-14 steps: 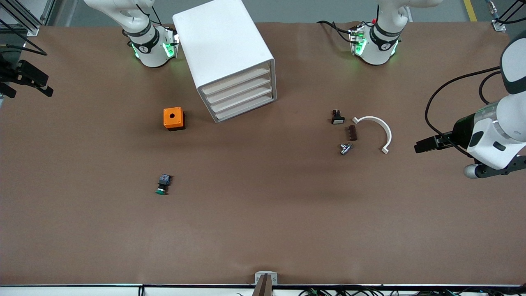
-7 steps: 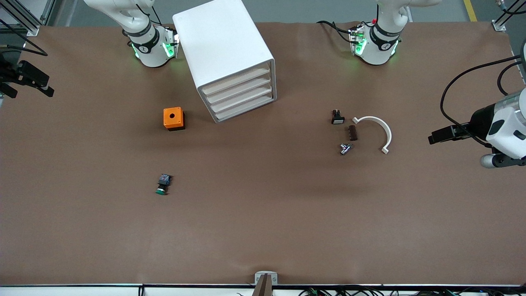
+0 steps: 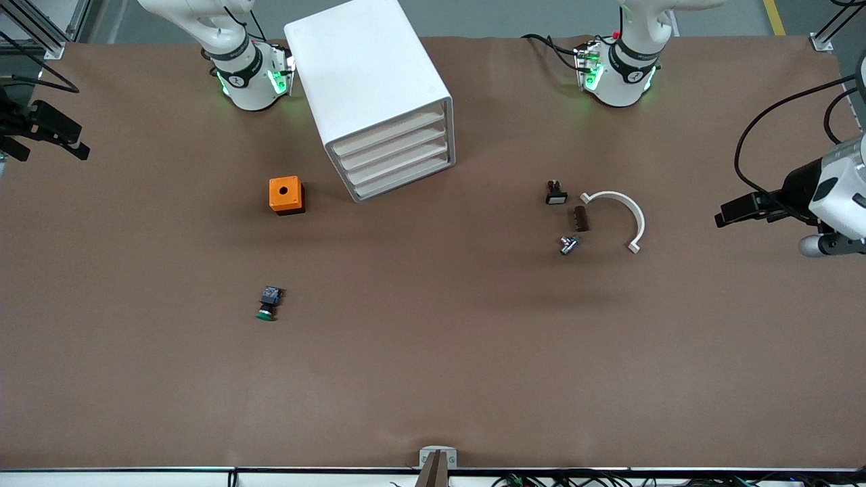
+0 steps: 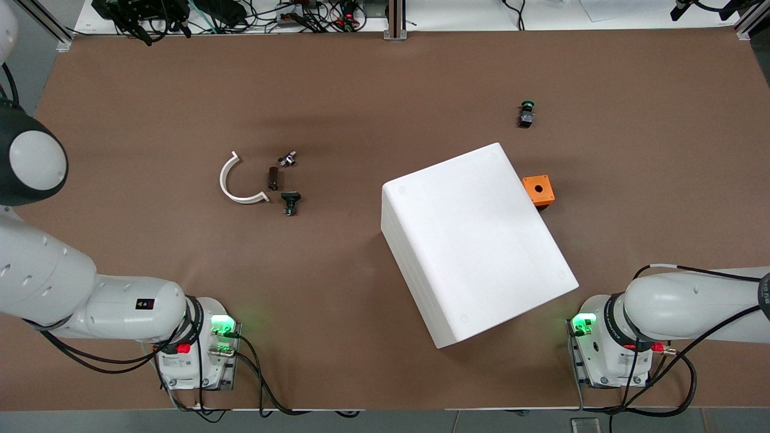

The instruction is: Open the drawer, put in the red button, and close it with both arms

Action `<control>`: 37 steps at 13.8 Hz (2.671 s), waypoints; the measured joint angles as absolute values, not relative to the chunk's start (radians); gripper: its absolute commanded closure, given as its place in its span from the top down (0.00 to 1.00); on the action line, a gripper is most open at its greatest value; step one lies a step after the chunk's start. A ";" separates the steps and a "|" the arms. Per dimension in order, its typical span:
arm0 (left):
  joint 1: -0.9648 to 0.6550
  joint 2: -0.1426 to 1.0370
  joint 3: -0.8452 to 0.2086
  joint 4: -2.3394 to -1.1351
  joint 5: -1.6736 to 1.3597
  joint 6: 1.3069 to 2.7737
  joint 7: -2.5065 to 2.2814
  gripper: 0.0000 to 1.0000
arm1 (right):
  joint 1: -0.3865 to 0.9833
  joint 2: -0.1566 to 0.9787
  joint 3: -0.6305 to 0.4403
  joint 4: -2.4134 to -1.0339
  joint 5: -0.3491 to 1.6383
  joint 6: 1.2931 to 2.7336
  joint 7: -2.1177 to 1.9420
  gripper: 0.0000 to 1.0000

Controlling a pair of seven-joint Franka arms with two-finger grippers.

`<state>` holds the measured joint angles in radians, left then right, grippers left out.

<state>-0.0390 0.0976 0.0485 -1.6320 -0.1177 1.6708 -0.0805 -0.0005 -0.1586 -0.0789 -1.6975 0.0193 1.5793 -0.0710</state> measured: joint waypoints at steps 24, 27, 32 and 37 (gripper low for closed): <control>-0.007 -0.040 -0.027 -1.593 -0.056 1.652 -0.076 0.99 | -0.001 -0.158 -0.076 -1.700 0.020 1.579 -0.071 1.00; -0.007 -0.040 -0.030 -1.593 -0.055 1.649 -0.076 0.99 | -0.001 -0.158 -0.076 -1.700 0.020 1.579 -0.071 1.00; -0.007 -0.040 -0.033 -1.593 -0.055 1.648 -0.076 0.99 | -0.001 -0.158 -0.076 -1.700 0.020 1.580 -0.071 1.00; -0.007 -0.038 -0.033 -1.593 -0.055 1.648 -0.076 0.99 | -0.001 -0.158 -0.078 -1.703 0.019 1.580 -0.071 1.00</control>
<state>-0.0069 -0.0379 -0.0332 -1.5929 -0.0551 1.6479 -0.0764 -0.0005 -0.1578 -0.0777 -1.7030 0.0190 1.5795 -0.0707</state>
